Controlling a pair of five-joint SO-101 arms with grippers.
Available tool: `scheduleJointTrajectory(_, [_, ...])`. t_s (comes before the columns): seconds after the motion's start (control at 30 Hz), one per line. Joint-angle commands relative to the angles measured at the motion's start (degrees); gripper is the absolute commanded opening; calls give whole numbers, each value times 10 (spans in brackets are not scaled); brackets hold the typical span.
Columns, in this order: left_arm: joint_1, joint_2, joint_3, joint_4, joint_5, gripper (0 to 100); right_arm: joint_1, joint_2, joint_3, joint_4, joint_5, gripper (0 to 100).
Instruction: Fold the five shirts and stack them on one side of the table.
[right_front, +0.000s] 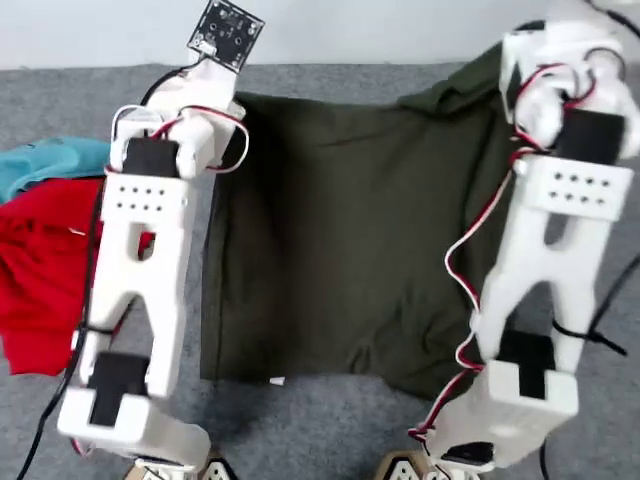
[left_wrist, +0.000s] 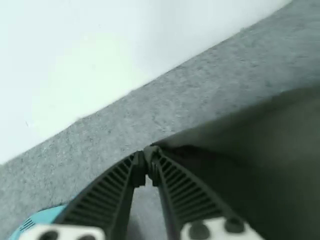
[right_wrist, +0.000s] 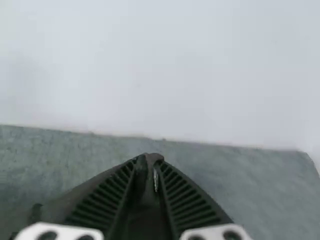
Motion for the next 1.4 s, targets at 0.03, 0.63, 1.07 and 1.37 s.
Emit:
scheduleJointTrajectory(0.03, [-13, 41, -97, -22, 0, 14, -14, 7, -1, -67, -4, 9])
scheduleJointTrajectory(0.63, [-13, 202, -255, 130, -4, 14, -19, 84, 2, 29, -1, 9])
scheduleJointTrajectory(1.07, [-13, 223, -255, 327, -151, 14, 34, 90, -1, 306, 24, 9])
scheduleJointTrajectory(1.37, [-4, 222, -255, 425, -202, 14, 54, 87, 17, 420, 52, 9])
